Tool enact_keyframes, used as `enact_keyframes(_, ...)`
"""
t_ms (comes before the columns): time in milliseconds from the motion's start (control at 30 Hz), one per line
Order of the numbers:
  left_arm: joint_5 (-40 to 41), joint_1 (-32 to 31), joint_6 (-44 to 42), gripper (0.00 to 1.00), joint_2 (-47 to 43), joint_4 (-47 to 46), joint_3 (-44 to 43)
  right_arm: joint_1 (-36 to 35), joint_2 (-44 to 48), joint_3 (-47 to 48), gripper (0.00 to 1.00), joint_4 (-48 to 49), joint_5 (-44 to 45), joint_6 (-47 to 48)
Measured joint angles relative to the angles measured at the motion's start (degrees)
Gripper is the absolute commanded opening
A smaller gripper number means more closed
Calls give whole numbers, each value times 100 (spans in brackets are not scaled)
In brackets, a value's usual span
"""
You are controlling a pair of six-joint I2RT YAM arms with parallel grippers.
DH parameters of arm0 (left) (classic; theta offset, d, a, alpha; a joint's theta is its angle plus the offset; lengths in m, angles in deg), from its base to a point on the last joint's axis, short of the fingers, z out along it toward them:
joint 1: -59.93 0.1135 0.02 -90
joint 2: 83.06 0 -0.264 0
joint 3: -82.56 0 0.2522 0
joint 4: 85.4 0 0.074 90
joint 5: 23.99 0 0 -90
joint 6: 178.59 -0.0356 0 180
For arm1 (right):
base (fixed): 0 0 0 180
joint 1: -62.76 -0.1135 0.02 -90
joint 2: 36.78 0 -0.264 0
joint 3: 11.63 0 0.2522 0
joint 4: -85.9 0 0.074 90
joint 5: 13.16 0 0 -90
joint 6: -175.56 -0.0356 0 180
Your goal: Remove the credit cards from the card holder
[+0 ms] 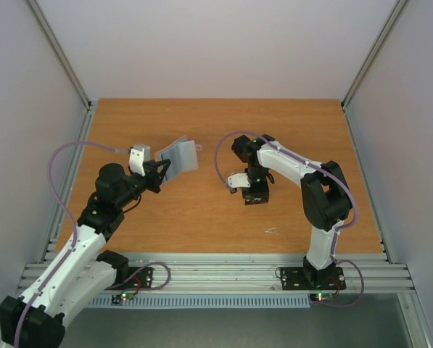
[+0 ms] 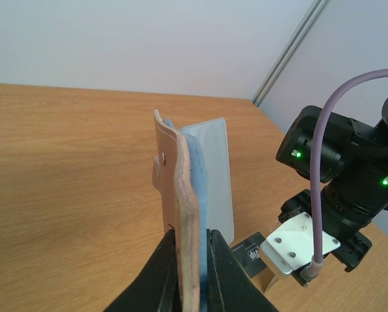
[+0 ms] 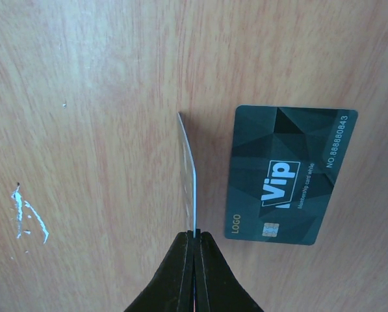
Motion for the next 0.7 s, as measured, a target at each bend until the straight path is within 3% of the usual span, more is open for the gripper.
enact_keyframes(700,17,0,2,0,0,-2,22,0,-354,396,1,96,192,26)
